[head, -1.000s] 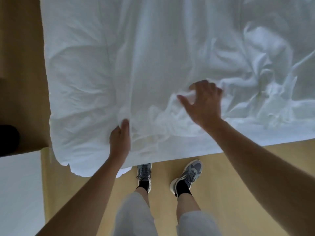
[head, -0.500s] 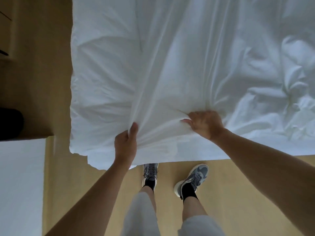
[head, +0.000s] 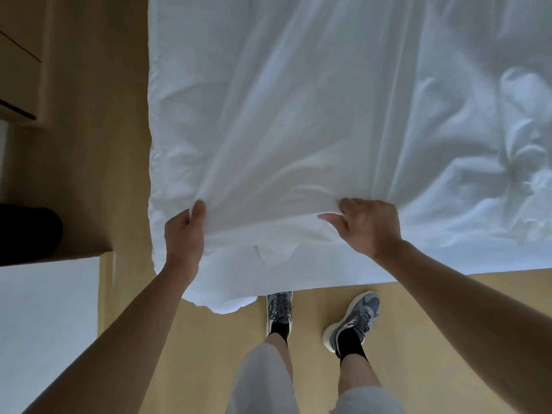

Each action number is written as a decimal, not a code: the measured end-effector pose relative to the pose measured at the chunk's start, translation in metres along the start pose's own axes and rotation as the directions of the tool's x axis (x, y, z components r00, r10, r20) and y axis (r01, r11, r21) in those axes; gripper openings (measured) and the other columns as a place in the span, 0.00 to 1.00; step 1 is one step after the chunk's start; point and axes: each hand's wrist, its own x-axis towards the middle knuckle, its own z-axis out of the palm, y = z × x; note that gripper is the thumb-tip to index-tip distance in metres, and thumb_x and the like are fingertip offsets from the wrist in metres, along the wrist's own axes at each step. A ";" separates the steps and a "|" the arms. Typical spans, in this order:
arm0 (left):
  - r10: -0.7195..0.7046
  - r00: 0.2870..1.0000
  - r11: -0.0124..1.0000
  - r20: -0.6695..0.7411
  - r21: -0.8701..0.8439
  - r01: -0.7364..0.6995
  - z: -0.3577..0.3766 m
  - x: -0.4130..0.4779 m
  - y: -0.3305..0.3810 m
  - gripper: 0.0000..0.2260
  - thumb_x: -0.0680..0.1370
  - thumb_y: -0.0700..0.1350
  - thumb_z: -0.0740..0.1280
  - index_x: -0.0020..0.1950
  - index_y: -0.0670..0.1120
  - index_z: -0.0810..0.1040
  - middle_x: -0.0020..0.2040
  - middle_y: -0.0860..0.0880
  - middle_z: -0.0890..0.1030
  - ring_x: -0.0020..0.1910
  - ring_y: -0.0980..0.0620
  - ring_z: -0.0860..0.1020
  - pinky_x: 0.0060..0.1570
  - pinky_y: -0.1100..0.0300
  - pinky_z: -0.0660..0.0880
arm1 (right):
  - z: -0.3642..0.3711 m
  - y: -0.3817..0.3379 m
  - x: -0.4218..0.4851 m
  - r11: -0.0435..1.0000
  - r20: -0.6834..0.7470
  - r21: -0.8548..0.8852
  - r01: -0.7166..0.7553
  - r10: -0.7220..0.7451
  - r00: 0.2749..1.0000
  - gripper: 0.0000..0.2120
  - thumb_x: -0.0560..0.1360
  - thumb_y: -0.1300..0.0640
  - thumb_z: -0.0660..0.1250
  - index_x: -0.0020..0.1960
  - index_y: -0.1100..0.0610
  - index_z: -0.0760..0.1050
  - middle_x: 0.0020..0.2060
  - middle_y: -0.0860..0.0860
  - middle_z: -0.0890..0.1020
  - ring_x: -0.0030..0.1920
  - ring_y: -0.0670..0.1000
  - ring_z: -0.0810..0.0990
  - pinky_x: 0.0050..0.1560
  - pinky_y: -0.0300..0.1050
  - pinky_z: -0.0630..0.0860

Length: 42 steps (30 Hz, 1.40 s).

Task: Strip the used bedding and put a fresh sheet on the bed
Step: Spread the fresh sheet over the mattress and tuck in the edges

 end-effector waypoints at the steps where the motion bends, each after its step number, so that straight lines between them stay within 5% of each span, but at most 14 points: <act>1: -0.018 1.000 1.000 -0.006 0.020 0.018 0.001 0.003 0.003 0.25 0.81 0.56 0.67 0.29 0.51 0.61 0.26 0.58 0.61 0.25 0.58 0.60 0.25 0.66 0.59 | -0.001 -0.010 0.004 0.999 -0.035 0.020 -0.031 0.032 0.999 0.29 0.79 0.36 0.60 0.29 0.57 0.68 0.20 0.50 0.69 0.18 0.54 0.67 0.24 0.37 0.64; 6: 0.054 0.997 0.884 -0.053 0.467 -0.023 0.036 0.003 0.044 0.12 0.76 0.45 0.69 0.56 0.44 0.72 0.49 0.48 0.77 0.50 0.41 0.77 0.41 0.58 0.72 | 0.004 -0.060 0.020 0.991 -0.075 0.033 -0.128 0.131 0.989 0.28 0.80 0.40 0.62 0.26 0.54 0.68 0.18 0.49 0.68 0.18 0.53 0.66 0.24 0.39 0.62; 8: 0.357 0.934 0.720 0.002 0.636 -0.277 0.052 -0.004 0.067 0.25 0.72 0.43 0.71 0.67 0.45 0.68 0.64 0.43 0.72 0.61 0.39 0.72 0.58 0.49 0.72 | 0.008 -0.071 0.023 0.987 -0.044 0.042 -0.155 0.157 0.987 0.28 0.81 0.40 0.62 0.27 0.54 0.69 0.18 0.49 0.69 0.18 0.53 0.67 0.24 0.40 0.64; 10: 0.592 0.749 0.461 0.297 0.638 -0.617 0.074 -0.009 0.090 0.29 0.71 0.46 0.72 0.71 0.47 0.69 0.69 0.44 0.69 0.65 0.40 0.69 0.64 0.45 0.67 | 0.009 -0.072 0.022 0.978 -0.038 0.104 -0.182 0.186 0.982 0.27 0.81 0.42 0.62 0.27 0.54 0.70 0.18 0.50 0.70 0.18 0.54 0.67 0.24 0.41 0.66; 14: 0.281 0.509 0.292 0.814 0.433 -0.853 0.126 -0.003 0.115 0.11 0.75 0.44 0.71 0.57 0.47 0.82 0.54 0.47 0.80 0.54 0.44 0.77 0.55 0.49 0.74 | 0.010 -0.054 0.007 0.953 -0.131 0.264 -0.145 0.184 0.974 0.19 0.80 0.49 0.66 0.32 0.55 0.75 0.19 0.49 0.70 0.19 0.55 0.68 0.25 0.42 0.67; 19: 0.097 0.631 0.311 0.770 0.578 -0.754 0.135 0.011 0.091 0.03 0.74 0.38 0.68 0.46 0.44 0.80 0.44 0.46 0.83 0.46 0.42 0.80 0.46 0.51 0.77 | 0.000 0.006 -0.018 0.928 -0.159 0.212 -0.308 0.343 0.926 0.22 0.74 0.41 0.73 0.36 0.57 0.71 0.28 0.51 0.74 0.27 0.55 0.71 0.31 0.49 0.72; 20: 0.067 0.639 0.294 0.767 0.597 -0.747 0.133 0.014 0.085 0.04 0.74 0.39 0.69 0.48 0.44 0.79 0.46 0.46 0.83 0.48 0.42 0.80 0.48 0.50 0.77 | -0.001 0.026 -0.021 0.861 -0.143 0.154 -0.485 0.505 0.851 0.21 0.74 0.39 0.72 0.42 0.58 0.74 0.36 0.53 0.77 0.35 0.57 0.76 0.38 0.52 0.74; 22: 0.043 0.642 0.279 0.765 0.608 -0.743 0.134 0.018 0.079 0.06 0.75 0.41 0.68 0.52 0.45 0.78 0.49 0.47 0.83 0.50 0.42 0.81 0.50 0.50 0.77 | -0.001 0.068 -0.024 0.435 -0.031 0.064 -0.898 0.901 0.434 0.29 0.71 0.37 0.72 0.60 0.58 0.73 0.55 0.57 0.77 0.54 0.61 0.75 0.53 0.57 0.73; 24: 0.140 0.589 0.295 0.796 0.534 -0.792 0.144 0.012 0.083 0.07 0.75 0.42 0.69 0.52 0.45 0.77 0.47 0.50 0.80 0.49 0.42 0.80 0.47 0.52 0.76 | -0.002 0.096 -0.027 -0.016 0.221 0.148 -0.989 0.975 0.017 0.27 0.73 0.46 0.72 0.66 0.61 0.71 0.61 0.61 0.76 0.64 0.62 0.73 0.62 0.55 0.70; 25: 0.223 0.521 0.264 0.824 0.464 -0.846 0.154 0.007 0.088 0.08 0.74 0.43 0.71 0.52 0.44 0.78 0.48 0.49 0.78 0.49 0.41 0.79 0.46 0.52 0.75 | -0.003 0.102 -0.027 -0.135 0.328 0.229 -0.964 0.943 -0.054 0.19 0.75 0.53 0.70 0.62 0.62 0.75 0.58 0.62 0.80 0.63 0.62 0.76 0.61 0.51 0.72; 29: 0.341 0.219 0.079 0.914 0.205 -0.976 0.210 -0.021 0.114 0.20 0.74 0.50 0.74 0.64 0.44 0.78 0.59 0.44 0.76 0.56 0.42 0.75 0.57 0.46 0.73 | -0.008 0.086 -0.027 -0.104 0.308 0.372 -0.922 0.951 0.017 0.02 0.74 0.62 0.67 0.46 0.60 0.76 0.43 0.58 0.81 0.48 0.60 0.79 0.47 0.49 0.75; 32: 0.264 0.130 0.014 0.956 0.130 -0.991 0.256 -0.037 0.125 0.20 0.76 0.48 0.72 0.67 0.47 0.76 0.61 0.47 0.76 0.59 0.44 0.74 0.61 0.50 0.71 | -0.014 0.066 -0.037 -0.006 0.207 0.423 -0.906 0.974 0.090 0.10 0.72 0.61 0.70 0.38 0.57 0.69 0.35 0.52 0.76 0.39 0.57 0.75 0.39 0.50 0.73; 39: 0.030 0.211 -0.257 0.977 0.212 -0.943 0.280 -0.037 0.115 0.09 0.80 0.46 0.62 0.56 0.46 0.78 0.51 0.46 0.82 0.51 0.43 0.79 0.53 0.51 0.75 | -0.009 0.052 -0.048 -0.016 0.202 0.382 -0.924 0.977 0.067 0.03 0.78 0.62 0.63 0.46 0.59 0.74 0.42 0.53 0.79 0.42 0.54 0.77 0.42 0.49 0.74; 42: 0.012 0.222 -0.131 0.975 0.222 -0.966 0.276 -0.028 0.108 0.10 0.78 0.43 0.63 0.58 0.45 0.77 0.53 0.46 0.80 0.52 0.43 0.79 0.53 0.49 0.76 | -0.006 0.041 -0.043 0.018 0.207 0.378 -0.926 0.973 0.104 0.04 0.79 0.63 0.63 0.46 0.58 0.74 0.42 0.53 0.78 0.40 0.53 0.76 0.41 0.48 0.74</act>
